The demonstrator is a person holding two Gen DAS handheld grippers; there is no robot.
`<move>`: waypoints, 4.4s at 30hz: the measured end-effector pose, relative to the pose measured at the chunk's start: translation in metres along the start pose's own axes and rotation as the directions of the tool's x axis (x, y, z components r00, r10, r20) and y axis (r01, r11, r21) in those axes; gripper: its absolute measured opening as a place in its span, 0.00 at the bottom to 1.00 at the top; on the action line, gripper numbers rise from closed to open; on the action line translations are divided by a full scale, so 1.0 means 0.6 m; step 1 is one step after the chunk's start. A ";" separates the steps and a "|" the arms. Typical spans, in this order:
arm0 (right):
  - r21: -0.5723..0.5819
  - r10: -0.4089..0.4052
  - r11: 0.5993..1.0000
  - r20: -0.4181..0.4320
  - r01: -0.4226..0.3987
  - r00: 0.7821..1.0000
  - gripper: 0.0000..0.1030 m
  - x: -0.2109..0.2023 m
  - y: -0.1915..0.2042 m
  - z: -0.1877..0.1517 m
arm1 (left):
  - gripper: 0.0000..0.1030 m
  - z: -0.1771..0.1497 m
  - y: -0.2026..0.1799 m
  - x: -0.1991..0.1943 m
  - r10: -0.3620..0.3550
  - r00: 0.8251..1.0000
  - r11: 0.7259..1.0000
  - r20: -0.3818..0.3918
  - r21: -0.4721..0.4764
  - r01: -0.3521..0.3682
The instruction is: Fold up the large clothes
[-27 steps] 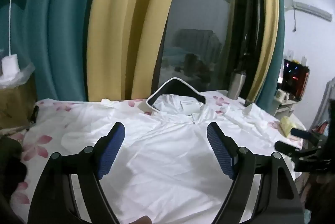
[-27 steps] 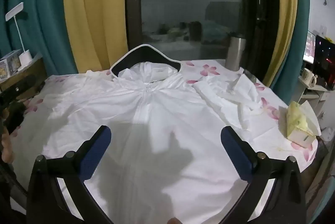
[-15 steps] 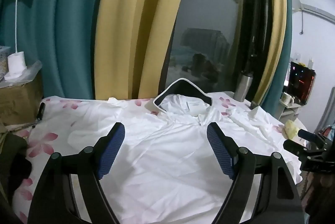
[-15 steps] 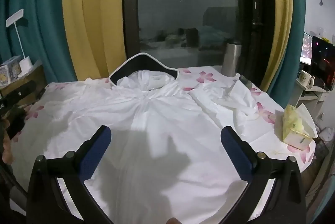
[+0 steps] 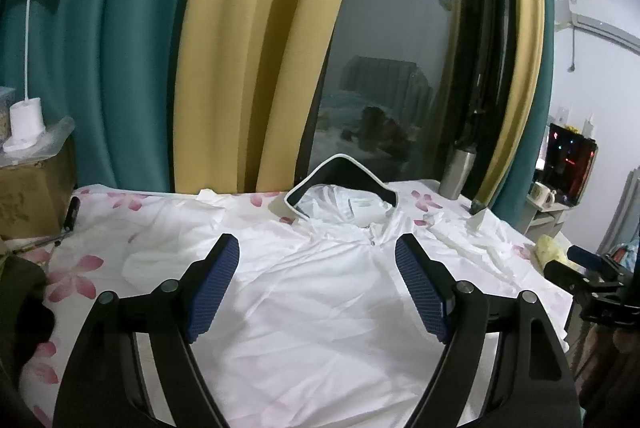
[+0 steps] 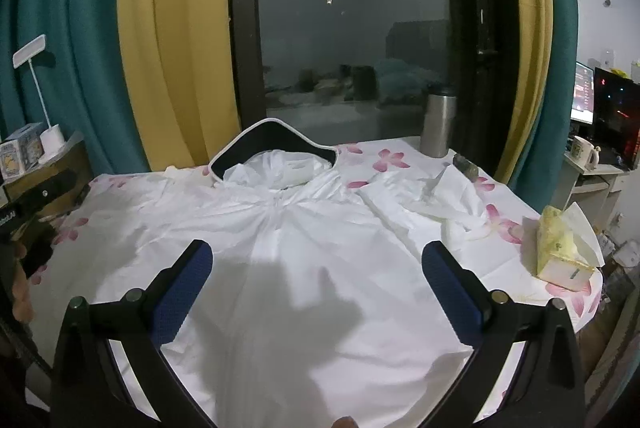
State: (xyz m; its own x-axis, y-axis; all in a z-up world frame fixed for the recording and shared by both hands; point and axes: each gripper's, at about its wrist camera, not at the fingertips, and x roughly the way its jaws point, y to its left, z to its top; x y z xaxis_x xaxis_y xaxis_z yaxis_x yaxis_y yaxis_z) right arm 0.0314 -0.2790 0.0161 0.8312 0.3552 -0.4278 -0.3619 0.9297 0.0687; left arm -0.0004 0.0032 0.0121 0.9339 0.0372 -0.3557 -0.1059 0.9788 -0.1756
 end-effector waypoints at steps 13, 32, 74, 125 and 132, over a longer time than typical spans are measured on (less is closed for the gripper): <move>0.014 0.009 1.000 0.044 -0.010 0.999 0.99 -0.024 -0.001 0.012 | 0.81 -0.001 0.002 0.001 -0.045 0.999 0.999 -0.004 -0.010 0.045; 0.003 0.008 1.000 0.025 -0.008 1.000 0.99 -0.025 0.005 0.013 | 0.81 -0.012 -0.002 -0.003 -0.080 0.997 0.997 -0.011 -0.011 0.080; -0.026 -0.045 0.999 -0.093 0.043 0.995 0.99 0.065 -0.030 0.003 | 0.81 -0.002 -0.004 0.049 -0.039 0.998 0.999 -0.053 0.014 0.040; -0.170 0.006 0.984 -0.280 -0.056 0.960 0.05 0.445 -0.238 0.122 | 0.81 -0.007 0.057 0.304 0.082 0.953 0.992 -0.291 -0.064 -0.105; -0.178 0.049 0.981 -0.153 -0.077 0.987 0.05 0.355 -0.207 0.196 | 0.81 0.008 0.063 0.261 0.071 0.970 0.993 -0.234 -0.071 -0.090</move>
State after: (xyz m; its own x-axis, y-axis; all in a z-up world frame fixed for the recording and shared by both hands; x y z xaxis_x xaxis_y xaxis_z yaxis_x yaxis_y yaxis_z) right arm 0.3028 -0.3075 0.0224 0.7380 0.3814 -0.5567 -0.4939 0.8674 -0.0605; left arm 0.1436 0.0469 -0.0456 0.8180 0.0584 -0.5723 -0.2133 0.9547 -0.2073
